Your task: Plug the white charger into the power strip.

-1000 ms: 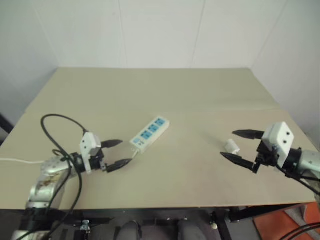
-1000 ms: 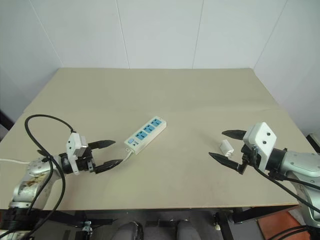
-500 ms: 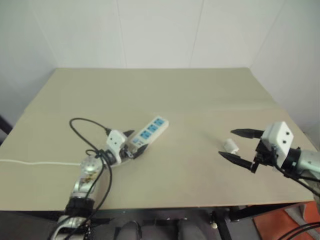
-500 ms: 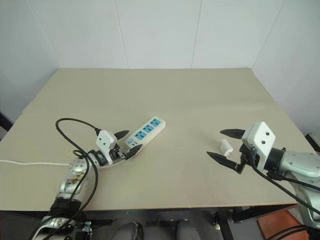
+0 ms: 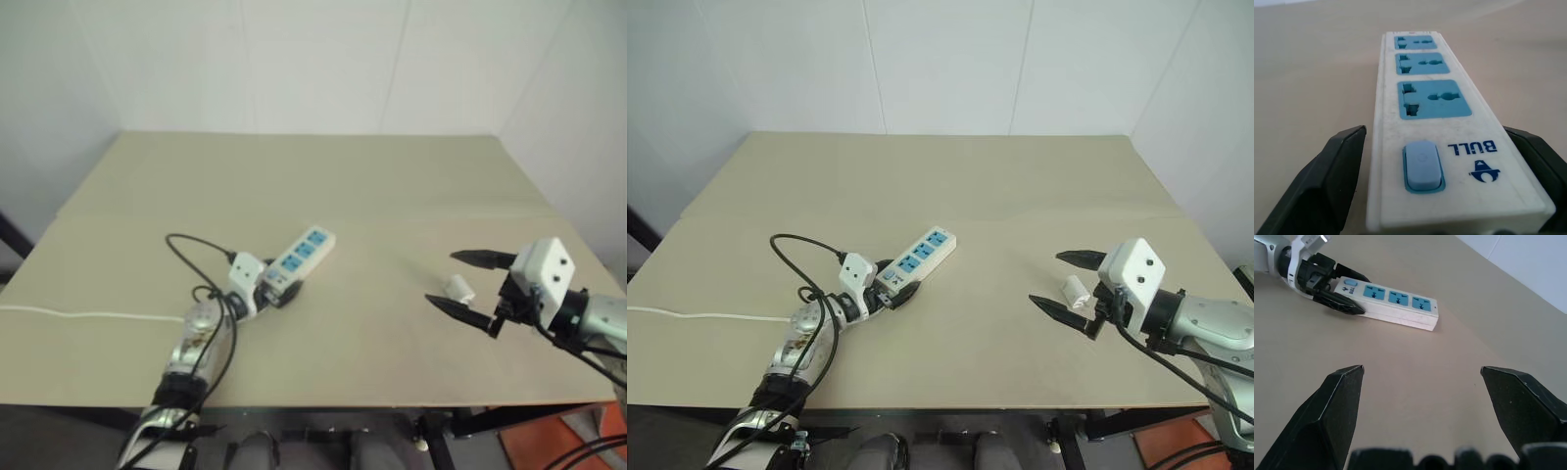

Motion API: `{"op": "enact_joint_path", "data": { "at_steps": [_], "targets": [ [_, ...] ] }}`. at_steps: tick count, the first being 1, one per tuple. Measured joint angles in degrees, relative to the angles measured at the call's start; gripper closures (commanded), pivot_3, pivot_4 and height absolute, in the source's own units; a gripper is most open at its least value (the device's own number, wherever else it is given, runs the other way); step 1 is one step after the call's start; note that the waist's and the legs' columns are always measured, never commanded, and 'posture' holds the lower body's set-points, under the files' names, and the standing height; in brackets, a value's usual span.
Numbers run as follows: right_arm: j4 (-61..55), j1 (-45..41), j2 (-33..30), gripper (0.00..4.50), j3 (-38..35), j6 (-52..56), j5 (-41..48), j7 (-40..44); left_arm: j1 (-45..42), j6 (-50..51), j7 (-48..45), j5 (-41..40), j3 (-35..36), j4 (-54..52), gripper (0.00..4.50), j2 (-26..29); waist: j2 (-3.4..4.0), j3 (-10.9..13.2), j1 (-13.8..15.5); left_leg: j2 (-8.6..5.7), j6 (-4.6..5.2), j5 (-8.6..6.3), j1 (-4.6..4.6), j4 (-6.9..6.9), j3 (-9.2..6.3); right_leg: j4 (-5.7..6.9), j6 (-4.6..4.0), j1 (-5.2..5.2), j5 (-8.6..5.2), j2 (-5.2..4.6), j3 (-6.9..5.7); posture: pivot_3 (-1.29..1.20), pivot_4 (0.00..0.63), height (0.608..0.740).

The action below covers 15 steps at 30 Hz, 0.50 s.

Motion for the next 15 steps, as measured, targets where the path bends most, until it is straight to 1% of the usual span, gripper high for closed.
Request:
{"op": "enact_joint_path", "data": {
  "at_steps": [2,5,7,8,13,15],
  "targets": [
    [-0.28,-0.05,0.0,0.0,-0.19,0.0,0.37,0.0,1.06,2.69,0.92,0.37,-0.53,-2.73,0.02,0.03,0.06,-0.05,-0.01,0.0,0.0,0.0,0.01,0.0,0.01,0.0,0.0,0.01,0.0,0.0,0.02,0.0,0.15,0.74],
    [-0.43,-0.25,-0.01,0.0,-0.65,0.04,0.84,-0.05,3.08,5.57,0.57,0.44,-1.53,-6.83,0.57,0.58,0.15,-0.11,-0.02,0.01,0.0,0.0,0.02,-0.01,0.01,-0.01,0.0,0.0,-0.01,0.0,0.01,0.0,0.15,0.74],
    [-0.43,-0.71,-0.01,0.0,-0.66,0.05,0.95,-0.1,3.76,6.89,0.04,0.42,-2.15,-8.33,1.1,0.93,0.24,-0.17,0.04,0.0,0.0,0.0,0.02,0.0,0.01,-0.01,0.0,0.01,-0.01,0.0,0.01,0.0,0.15,0.74],
    [-0.42,-1.04,-0.01,0.0,-0.62,0.05,0.97,-0.15,3.84,7.35,0.09,0.42,-2.28,-8.66,1.17,0.9,0.27,-0.18,0.09,-0.01,0.0,0.0,0.03,0.0,0.01,0.0,0.0,0.02,-0.01,0.0,0.01,0.0,0.15,0.74],
    [-0.37,-2.87,-0.01,0.0,-0.42,0.05,1.25,-0.25,3.56,8.07,0.31,0.42,-2.47,-8.8,1.16,0.93,0.28,-0.21,0.19,-0.01,0.0,0.0,0.03,0.02,0.0,-0.02,0.0,0.04,-0.01,-0.01,0.0,0.0,0.15,0.74],
    [-0.28,-3.0,-0.01,0.0,-0.04,0.05,1.25,-0.24,3.22,6.88,-0.4,0.44,-2.57,-8.06,1.16,1.22,0.28,-0.21,0.2,-0.02,0.0,0.0,0.03,0.02,0.0,-0.02,0.0,0.04,-0.01,-0.01,0.0,0.0,0.15,0.74]
  ]
}}
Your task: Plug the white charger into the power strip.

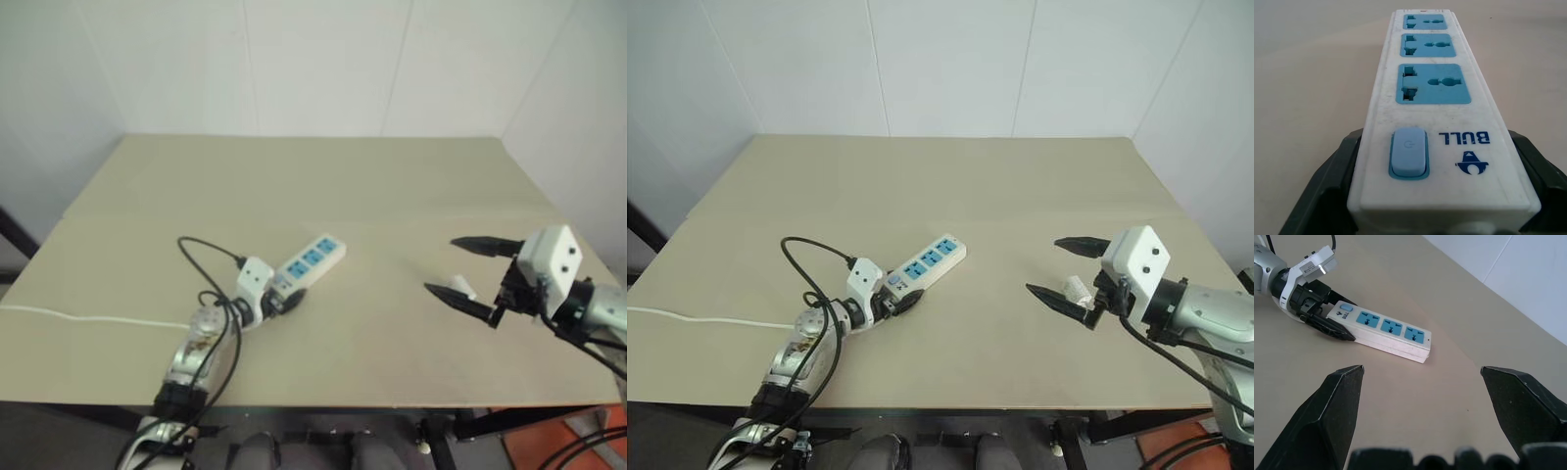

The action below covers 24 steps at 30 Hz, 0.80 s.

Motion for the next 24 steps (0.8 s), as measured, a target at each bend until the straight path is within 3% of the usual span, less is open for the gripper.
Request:
{"op": "enact_joint_path", "data": {
  "at_steps": [13,18,24],
  "targets": [
    [3.46,-1.91,-1.1,0.0,1.21,-0.18,-0.67,2.65,-7.04,-13.37,-38.34,-9.64,-3.36,4.72,1.16,9.78,-0.03,0.03,-0.37,0.02,0.01,0.0,-0.32,-0.01,0.01,-0.06,-0.05,-0.31,0.01,0.01,-0.01,0.0,0.15,0.74],
    [3.79,-2.59,-1.16,0.0,1.8,-0.19,-1.12,2.99,-6.33,-17.25,-43.42,-7.23,-6.56,8.66,1.16,10.86,-0.04,0.03,-0.56,0.04,0.01,0.0,-0.3,-0.01,0.0,-0.04,-0.05,-0.31,0.01,0.03,0.0,0.0,0.15,0.74],
    [5.27,-4.58,-1.15,0.0,3.62,0.04,-1.72,2.31,-5.54,-21.68,-42.37,-4.94,-7.16,12.52,1.16,10.54,-0.05,0.04,-0.45,0.04,0.01,0.0,-0.3,0.04,0.0,-0.02,-0.05,-0.28,0.02,0.02,-0.01,0.0,0.15,0.74]
  ]
}}
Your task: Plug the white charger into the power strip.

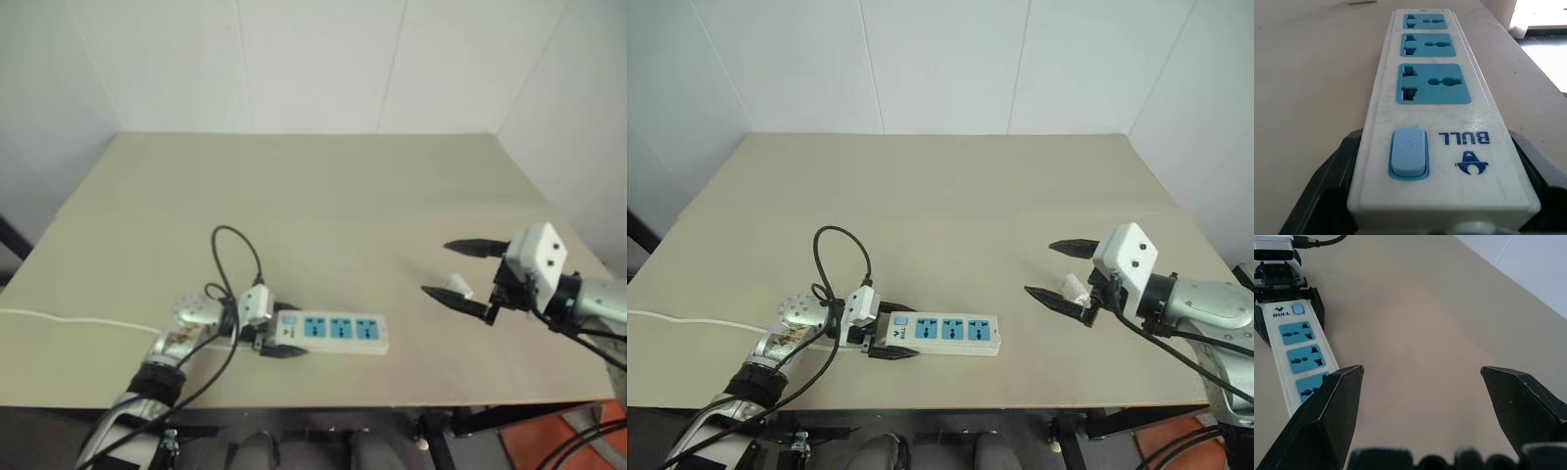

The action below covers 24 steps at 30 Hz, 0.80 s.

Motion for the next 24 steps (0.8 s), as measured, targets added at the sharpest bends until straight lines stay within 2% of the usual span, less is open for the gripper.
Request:
{"op": "enact_joint_path", "data": {
  "at_steps": [5,8,13,14,17,21,24],
  "targets": [
    [2.76,-7.0,-0.04,0.0,3.55,5.86,-2.77,-5.63,0.28,-1.22,0.68,-0.03,0.2,1.21,1.16,-0.6,0.01,-0.01,-0.03,-0.01,0.0,0.0,0.07,0.02,0.01,0.03,-0.01,0.04,0.01,-0.01,0.01,0.0,0.15,0.74],
    [5.21,-16.05,-1.44,0.0,6.52,18.33,-2.95,-10.31,0.35,-1.17,1.09,-0.03,0.23,1.38,1.16,-1.06,0.1,-0.05,0.0,0.0,0.0,0.0,0.08,0.03,0.01,0.04,-0.07,0.05,0.05,-0.01,0.01,0.0,0.15,0.74],
    [16.12,-42.16,-1.34,0.0,15.55,53.54,-2.15,-16.44,0.53,-0.7,1.21,-0.09,0.34,1.23,1.16,-1.25,0.29,-0.13,0.04,0.04,0.01,0.0,0.03,0.04,0.0,0.05,-0.51,-0.05,0.2,-0.02,-0.03,0.0,0.15,0.74],
    [18.72,-46.5,-1.29,0.0,18.14,58.62,-2.15,-16.76,0.57,-0.72,1.14,-0.1,0.32,1.09,1.16,-1.28,0.31,-0.14,0.12,0.04,0.01,0.0,-0.02,0.0,0.0,0.05,-0.56,-0.12,0.19,-0.02,-0.04,0.0,0.15,0.74],
    [30.34,-59.46,-2.36,0.0,33.64,68.21,-1.75,-15.36,0.51,-0.67,1.0,-0.12,0.21,0.8,1.16,-1.34,0.38,-0.18,0.28,0.04,0.01,0.0,-0.25,-0.07,0.03,0.08,-0.66,-0.44,0.21,-0.03,-0.02,0.0,0.15,0.74],
    [42.25,-66.34,-2.7,0.0,51.17,70.2,-2.23,-10.28,0.55,-0.27,0.93,-0.16,0.15,0.27,1.16,-1.47,0.43,-0.22,0.41,0.0,0.02,0.01,-0.65,-0.01,0.04,0.14,-0.61,-0.82,0.25,-0.05,-0.02,0.0,0.15,0.74],
    [49.06,-67.89,-1.59,0.0,57.36,68.43,-5.01,-7.53,0.69,-0.04,0.98,-0.15,0.09,0.13,1.16,-1.5,0.46,-0.24,0.3,-0.01,0.02,0.01,-0.67,0.05,0.05,0.17,-0.58,-0.83,0.27,-0.05,-0.01,0.0,0.15,0.74]
  ]
}}
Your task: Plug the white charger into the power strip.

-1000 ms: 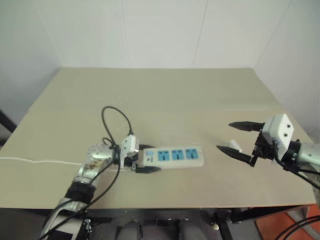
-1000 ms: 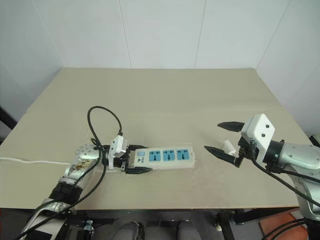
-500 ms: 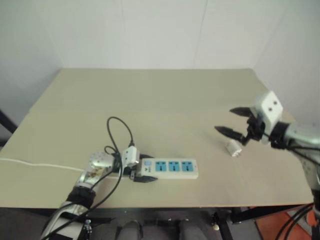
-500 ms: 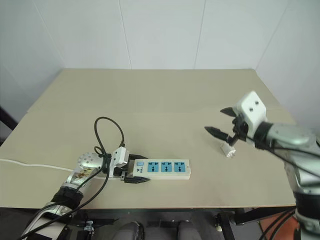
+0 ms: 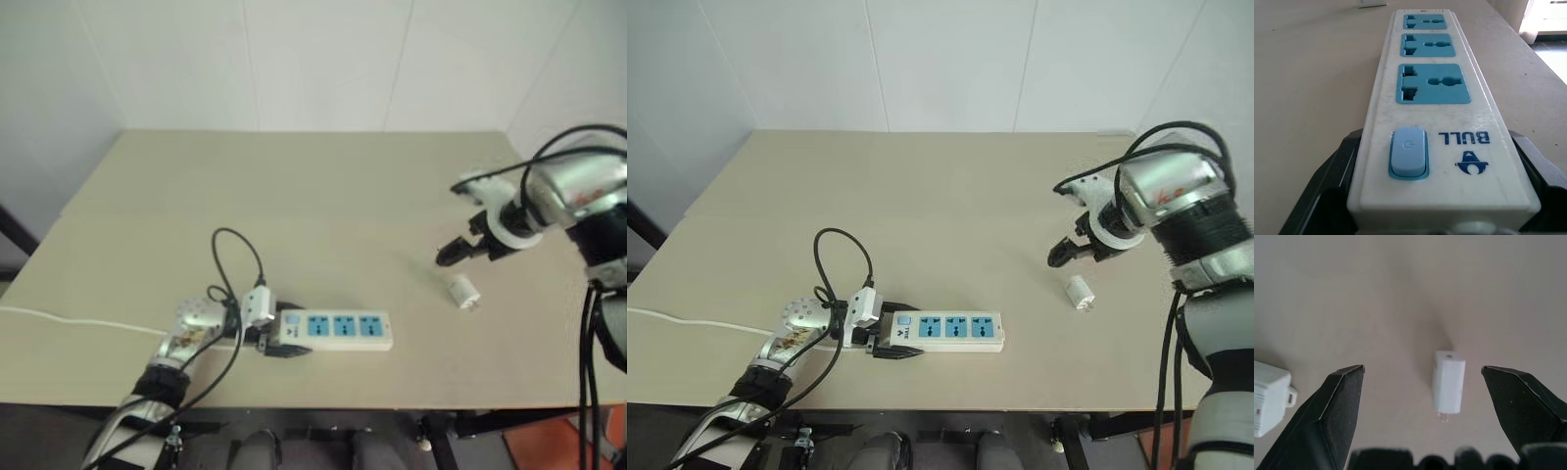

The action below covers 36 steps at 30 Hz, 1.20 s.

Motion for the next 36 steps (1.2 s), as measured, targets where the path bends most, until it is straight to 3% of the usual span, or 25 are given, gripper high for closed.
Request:
{"op": "enact_joint_path", "data": {
  "at_steps": [5,19,36],
  "targets": [
    [12.39,-1.1,3.51,0.0,5.48,-8.73,-7.17,5.74,0.31,-0.03,0.21,0.02,0.15,-0.01,1.16,0.02,0.06,-0.03,-0.28,0.0,0.01,0.0,0.03,0.09,0.0,0.09,0.04,0.01,0.01,0.02,0.0,0.0,0.15,0.74],
    [31.57,-1.17,13.02,0.0,4.04,-20.14,-19.07,14.45,1.47,0.08,1.4,0.03,0.25,-1.41,1.16,0.34,0.16,-0.08,-0.42,-0.02,0.01,0.0,0.03,0.13,-0.02,0.15,0.05,0.03,0.03,0.03,0.0,0.0,0.15,0.74],
    [37.01,0.85,17.99,0.0,0.08,-24.21,-27.66,21.61,3.46,1.61,2.69,0.02,0.85,-4.28,1.16,1.19,0.19,-0.1,-1.38,-0.04,0.01,0.0,0.05,0.15,-0.05,0.21,0.06,0.05,0.04,0.02,0.0,0.0,0.15,0.74]
  ]
}}
